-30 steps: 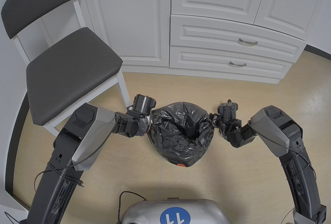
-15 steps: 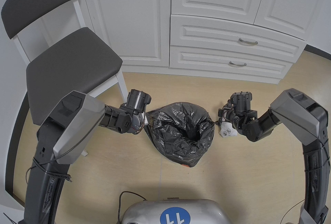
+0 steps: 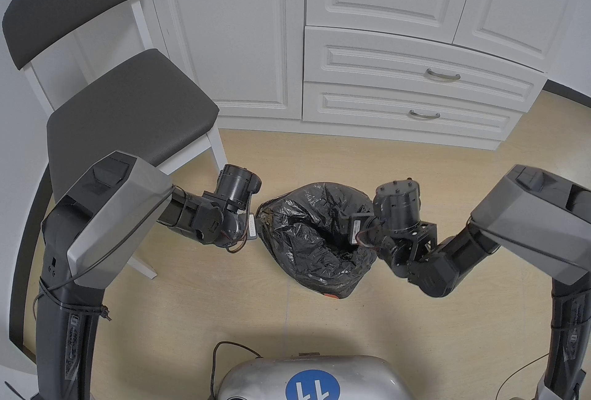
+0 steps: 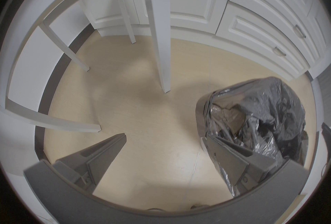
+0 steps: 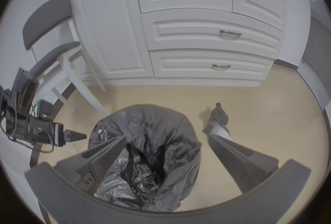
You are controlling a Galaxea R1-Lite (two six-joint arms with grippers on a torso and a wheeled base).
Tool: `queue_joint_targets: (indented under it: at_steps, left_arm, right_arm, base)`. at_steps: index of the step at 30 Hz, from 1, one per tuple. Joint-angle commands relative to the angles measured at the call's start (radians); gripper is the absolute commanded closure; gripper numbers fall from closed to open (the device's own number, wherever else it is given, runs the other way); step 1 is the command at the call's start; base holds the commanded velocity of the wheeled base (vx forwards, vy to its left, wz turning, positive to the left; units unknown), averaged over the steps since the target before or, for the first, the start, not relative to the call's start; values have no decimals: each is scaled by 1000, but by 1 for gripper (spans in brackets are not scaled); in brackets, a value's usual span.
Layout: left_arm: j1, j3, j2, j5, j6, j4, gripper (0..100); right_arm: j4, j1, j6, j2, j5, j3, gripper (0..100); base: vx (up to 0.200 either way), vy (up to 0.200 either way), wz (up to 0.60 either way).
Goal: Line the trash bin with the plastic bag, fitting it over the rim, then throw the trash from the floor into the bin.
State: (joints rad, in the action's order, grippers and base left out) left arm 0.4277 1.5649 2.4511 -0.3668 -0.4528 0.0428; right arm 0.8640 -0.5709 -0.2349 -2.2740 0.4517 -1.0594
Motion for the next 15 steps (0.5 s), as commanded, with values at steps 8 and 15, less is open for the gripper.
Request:
queue_joint_targets:
  at_steps: [8,15]
  left_arm:
    - [13,-31,6,3,14,11,0]
    - [11,-31,-9,-1,13,11,0]
  right_arm:
    - [23,-52,88,-171,108,9,0]
    - [23,-66,140,-107,105,102,0]
  base:
    - [0,0,0]
    - [0,0,0]
